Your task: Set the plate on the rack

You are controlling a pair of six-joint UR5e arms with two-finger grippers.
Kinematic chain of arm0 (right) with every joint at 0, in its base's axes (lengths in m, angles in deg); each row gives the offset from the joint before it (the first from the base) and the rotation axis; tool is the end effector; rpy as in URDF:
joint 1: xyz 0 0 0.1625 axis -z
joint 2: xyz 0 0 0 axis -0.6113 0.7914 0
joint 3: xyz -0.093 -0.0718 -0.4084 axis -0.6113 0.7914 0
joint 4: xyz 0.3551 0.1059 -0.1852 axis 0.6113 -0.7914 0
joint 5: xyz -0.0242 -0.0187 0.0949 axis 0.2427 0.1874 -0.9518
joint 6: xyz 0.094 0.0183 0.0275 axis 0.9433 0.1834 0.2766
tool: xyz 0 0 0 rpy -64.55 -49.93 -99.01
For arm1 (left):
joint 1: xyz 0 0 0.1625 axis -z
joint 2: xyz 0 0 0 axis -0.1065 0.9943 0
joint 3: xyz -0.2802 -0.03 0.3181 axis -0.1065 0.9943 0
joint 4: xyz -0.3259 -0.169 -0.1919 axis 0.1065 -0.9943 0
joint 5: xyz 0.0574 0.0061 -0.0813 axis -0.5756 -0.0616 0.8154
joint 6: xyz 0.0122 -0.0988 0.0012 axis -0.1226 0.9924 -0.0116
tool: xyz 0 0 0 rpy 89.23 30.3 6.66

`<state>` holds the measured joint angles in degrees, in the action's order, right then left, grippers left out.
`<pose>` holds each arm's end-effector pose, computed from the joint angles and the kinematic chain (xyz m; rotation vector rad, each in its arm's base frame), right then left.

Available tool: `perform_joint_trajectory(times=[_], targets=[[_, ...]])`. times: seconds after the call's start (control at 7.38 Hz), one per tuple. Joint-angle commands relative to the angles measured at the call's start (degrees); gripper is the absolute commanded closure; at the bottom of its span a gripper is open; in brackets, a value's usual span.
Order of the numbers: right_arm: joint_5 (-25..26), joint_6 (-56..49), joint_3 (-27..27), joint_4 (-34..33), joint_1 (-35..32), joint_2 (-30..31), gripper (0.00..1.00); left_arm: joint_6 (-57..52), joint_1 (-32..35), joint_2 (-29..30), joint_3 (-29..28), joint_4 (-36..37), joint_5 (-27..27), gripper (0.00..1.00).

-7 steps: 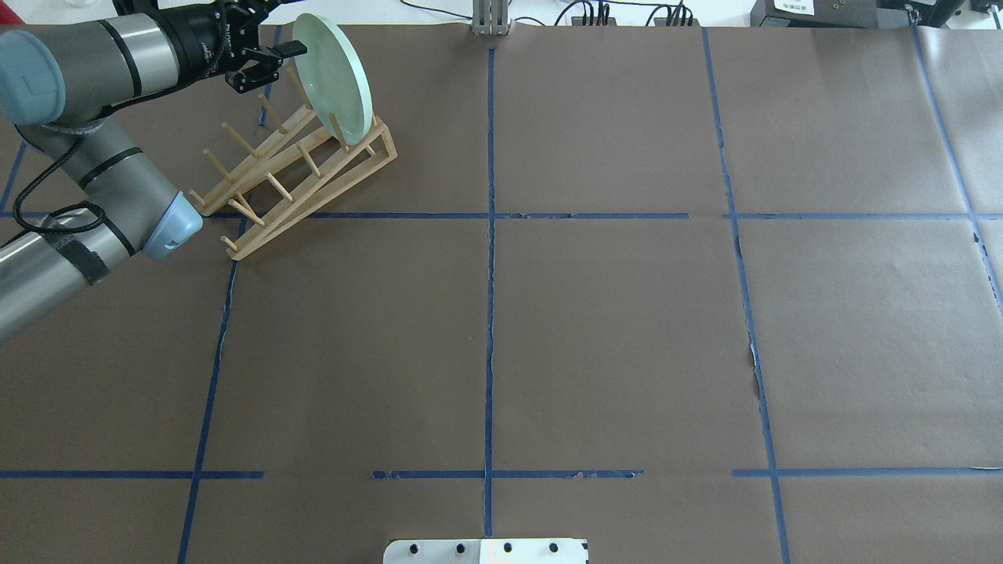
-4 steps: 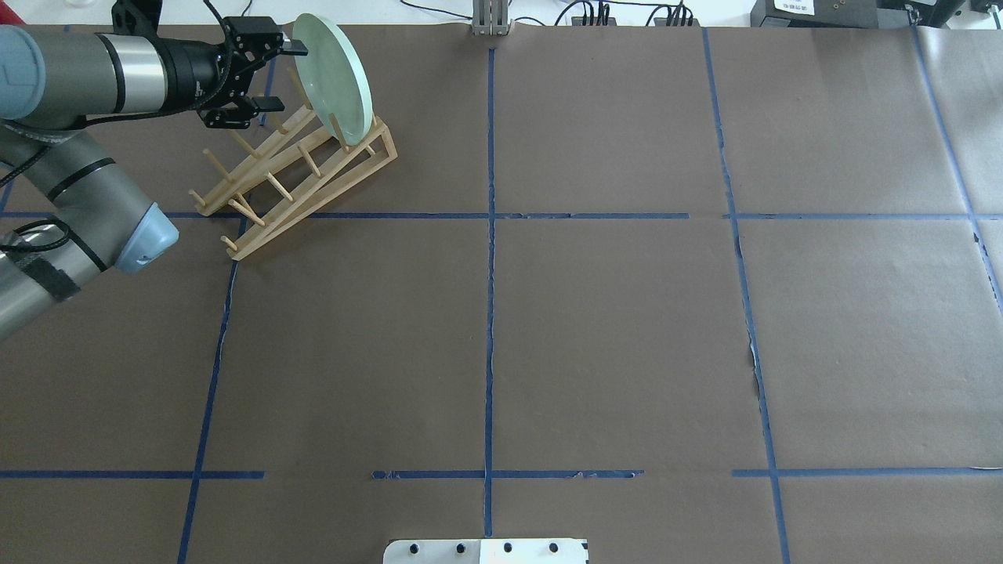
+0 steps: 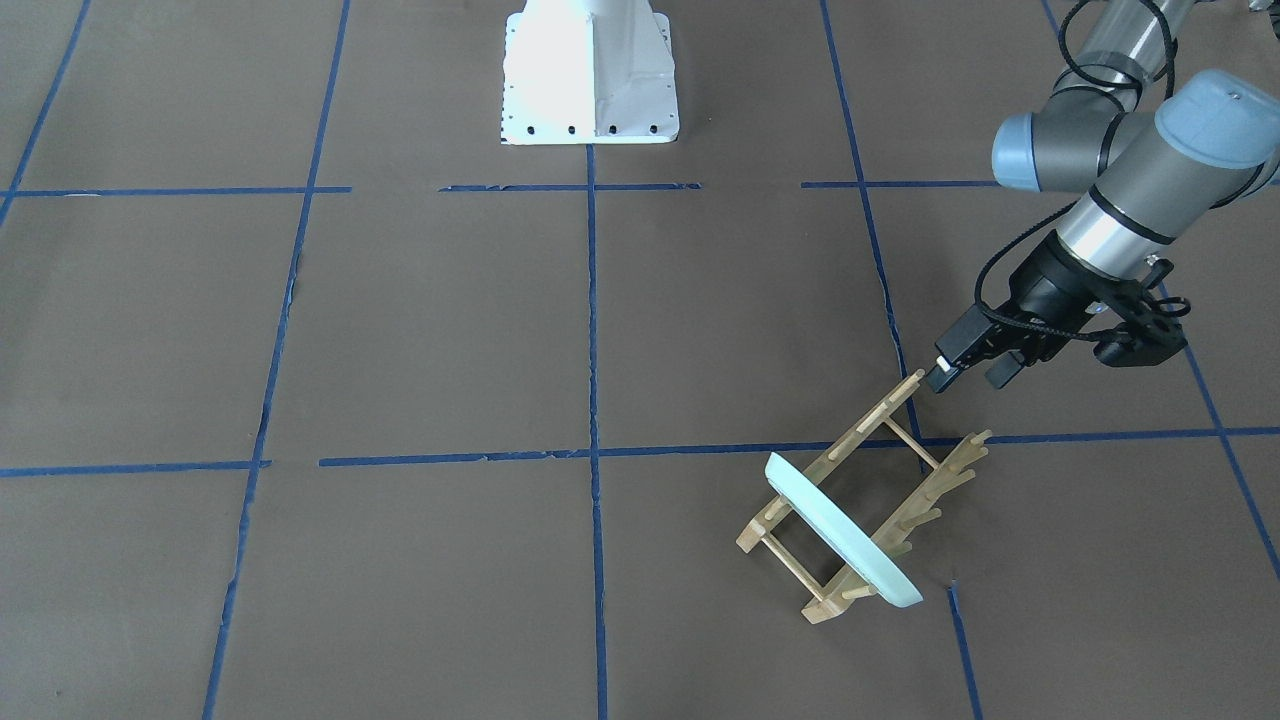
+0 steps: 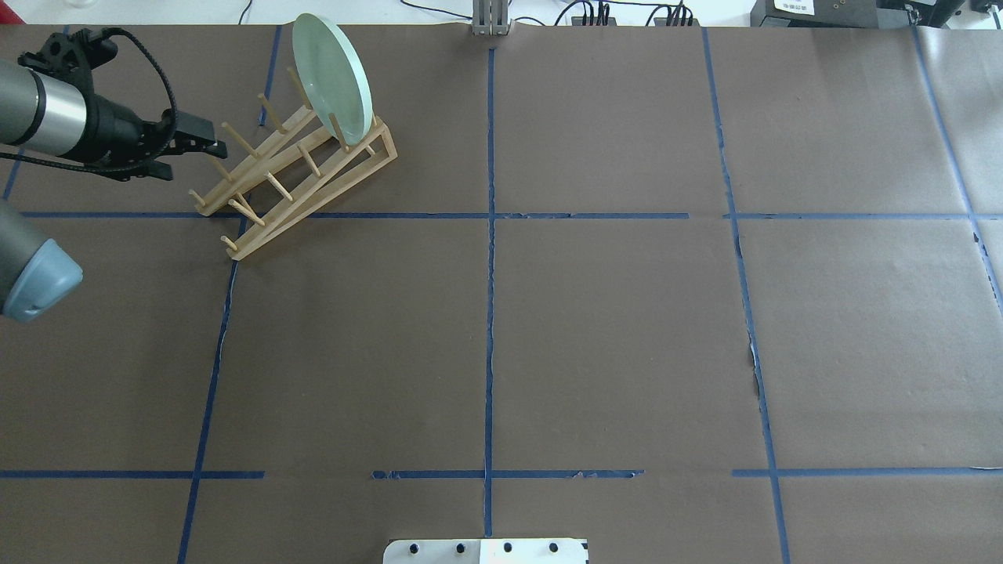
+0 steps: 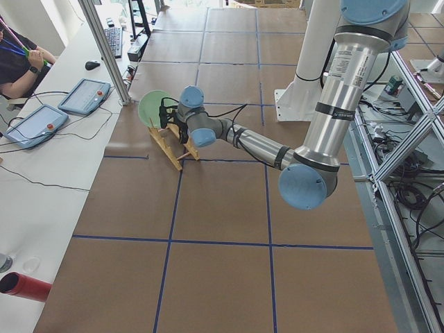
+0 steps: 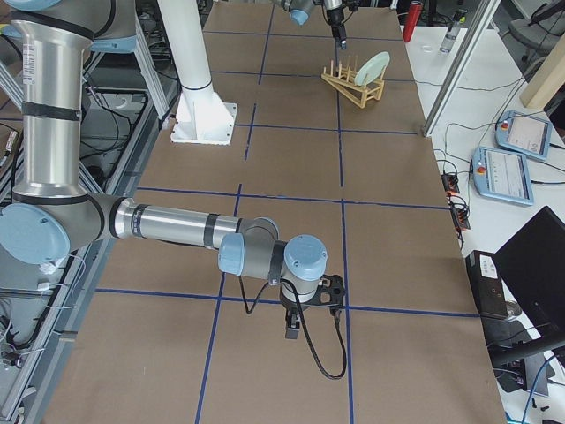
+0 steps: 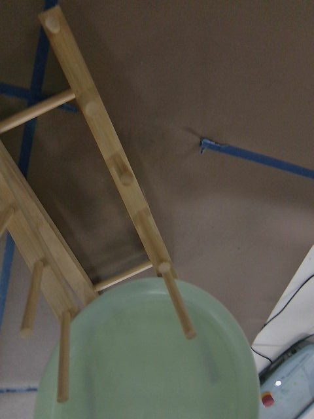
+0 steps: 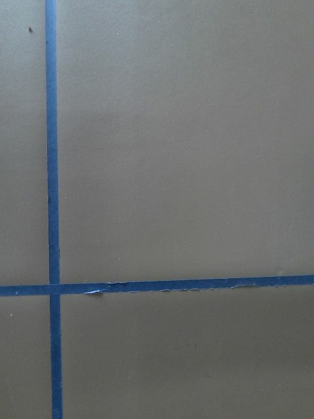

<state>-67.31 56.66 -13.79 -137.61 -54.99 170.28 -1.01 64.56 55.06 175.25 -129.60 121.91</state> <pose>0.0871 -0.4315 0.7015 -0.0614 -0.7327 0.0170 0.2420 -0.5452 0.4023 0.2210 1.0430 -0.2479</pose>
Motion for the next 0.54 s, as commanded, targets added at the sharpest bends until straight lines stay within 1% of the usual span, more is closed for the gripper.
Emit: perform_joint_trajectory(times=[0.0,0.14,0.27,0.41], targets=[[0.0,0.0,0.1,0.0,0.0,0.0,0.0,-31.6,7.9,-3.1,6.0,24.4,0.2,0.0],[0.0,0.0,0.0,0.0,0.0,0.0,0.0,-46.1,12.1,-3.2,6.0,31.5,0.1,0.0],[0.0,0.0,0.1,0.0,0.0,0.0,0.0,-58.7,16.4,-3.9,5.0,35.2,0.7,0.0],[0.0,0.0,0.1,0.0,-0.1,0.0,0.0,-66.0,23.1,-6.8,4.3,35.4,4.3,0.0]])
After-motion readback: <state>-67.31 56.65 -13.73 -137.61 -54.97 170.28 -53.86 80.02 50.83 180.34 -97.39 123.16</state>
